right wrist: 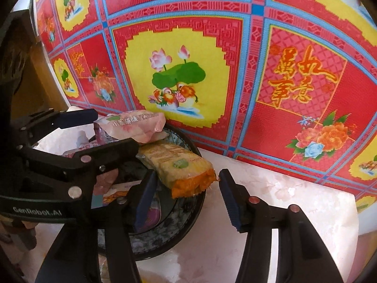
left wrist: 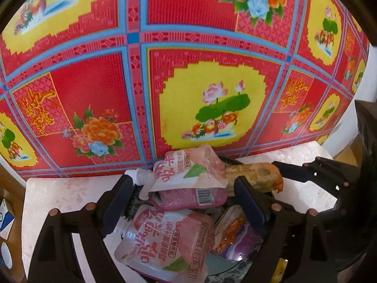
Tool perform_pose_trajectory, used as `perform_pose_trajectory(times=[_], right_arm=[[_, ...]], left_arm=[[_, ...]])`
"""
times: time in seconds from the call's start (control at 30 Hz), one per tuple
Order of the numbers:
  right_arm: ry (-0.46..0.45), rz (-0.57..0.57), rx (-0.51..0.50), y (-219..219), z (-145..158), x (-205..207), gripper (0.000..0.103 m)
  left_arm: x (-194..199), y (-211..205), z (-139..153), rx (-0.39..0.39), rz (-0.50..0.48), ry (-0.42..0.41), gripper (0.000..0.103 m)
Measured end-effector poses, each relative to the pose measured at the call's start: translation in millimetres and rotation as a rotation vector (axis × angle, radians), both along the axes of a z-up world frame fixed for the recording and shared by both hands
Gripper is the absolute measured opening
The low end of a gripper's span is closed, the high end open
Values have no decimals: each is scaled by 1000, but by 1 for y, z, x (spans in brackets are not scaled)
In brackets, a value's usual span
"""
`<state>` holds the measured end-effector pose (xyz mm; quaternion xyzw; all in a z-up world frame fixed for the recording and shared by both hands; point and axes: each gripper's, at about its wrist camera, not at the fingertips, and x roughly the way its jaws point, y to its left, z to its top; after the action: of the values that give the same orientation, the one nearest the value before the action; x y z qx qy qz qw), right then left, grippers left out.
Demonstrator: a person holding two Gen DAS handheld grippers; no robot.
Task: Organize snacks
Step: 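Place the wrapped bread roll onto the plate with the right gripper, then withdraw both grippers from the plate toward the remaining snacks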
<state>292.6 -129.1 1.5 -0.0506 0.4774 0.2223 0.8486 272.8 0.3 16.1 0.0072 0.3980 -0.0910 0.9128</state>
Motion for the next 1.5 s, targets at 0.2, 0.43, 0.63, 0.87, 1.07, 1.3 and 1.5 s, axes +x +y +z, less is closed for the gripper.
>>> perform_pose_trajectory(times=[0.2, 0.43, 0.63, 0.87, 1.07, 1.3, 1.5], right_arm=[[-22, -9, 32, -10, 14, -11, 56], [-21, -6, 43, -20, 22, -23, 57], [-21, -8, 71, -23, 29, -36, 57], [-31, -24, 88, -25, 44, -51, 68], [-36, -25, 104, -22, 54, -66, 68], [-20, -34, 123, -23, 58, -83, 68], [-7, -57, 121, -26, 59, -100, 68]], left_arm=[[-11, -2, 14, -11, 1, -12, 91], [-23, -5, 17, 0, 0, -10, 91], [-36, -5, 21, -18, -3, -4, 91], [-55, 6, 32, -28, 5, -14, 91], [-71, 14, 38, -23, 20, -20, 91], [-87, 19, 38, -29, 33, -14, 91], [-101, 22, 35, -33, 39, 2, 91]])
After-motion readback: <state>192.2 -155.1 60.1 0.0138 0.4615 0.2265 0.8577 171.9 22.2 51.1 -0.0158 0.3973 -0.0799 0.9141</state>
